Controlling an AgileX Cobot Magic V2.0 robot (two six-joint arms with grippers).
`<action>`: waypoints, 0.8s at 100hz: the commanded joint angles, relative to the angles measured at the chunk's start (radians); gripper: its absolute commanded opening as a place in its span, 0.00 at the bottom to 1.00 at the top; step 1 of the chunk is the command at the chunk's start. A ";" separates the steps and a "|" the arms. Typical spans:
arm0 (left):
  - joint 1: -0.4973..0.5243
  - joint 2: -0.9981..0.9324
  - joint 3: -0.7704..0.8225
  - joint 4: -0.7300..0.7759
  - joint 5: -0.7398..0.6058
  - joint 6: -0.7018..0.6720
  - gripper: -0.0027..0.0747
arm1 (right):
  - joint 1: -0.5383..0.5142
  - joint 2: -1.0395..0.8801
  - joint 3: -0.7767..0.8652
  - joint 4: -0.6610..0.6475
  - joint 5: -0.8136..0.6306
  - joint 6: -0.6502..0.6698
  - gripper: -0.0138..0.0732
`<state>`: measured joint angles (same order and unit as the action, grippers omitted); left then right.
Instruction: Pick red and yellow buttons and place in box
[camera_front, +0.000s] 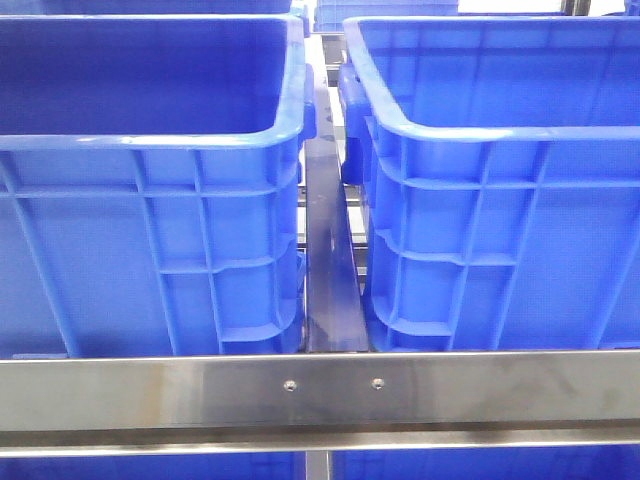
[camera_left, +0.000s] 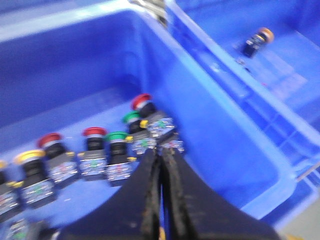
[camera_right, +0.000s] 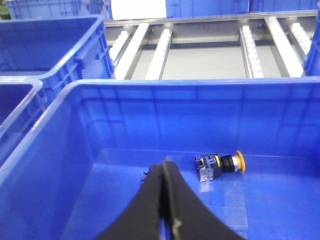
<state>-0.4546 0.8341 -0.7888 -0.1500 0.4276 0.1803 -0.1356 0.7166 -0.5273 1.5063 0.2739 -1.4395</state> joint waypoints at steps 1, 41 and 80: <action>-0.008 -0.079 0.042 0.022 -0.125 -0.033 0.01 | -0.005 -0.071 0.014 0.016 -0.008 -0.015 0.08; -0.008 -0.419 0.318 0.027 -0.227 -0.033 0.01 | -0.005 -0.364 0.215 0.016 0.053 -0.015 0.08; -0.008 -0.521 0.372 0.027 -0.213 -0.033 0.01 | -0.005 -0.406 0.240 0.016 0.058 -0.015 0.08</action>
<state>-0.4546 0.3050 -0.3896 -0.1190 0.2857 0.1587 -0.1356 0.3047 -0.2616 1.5040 0.3259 -1.4395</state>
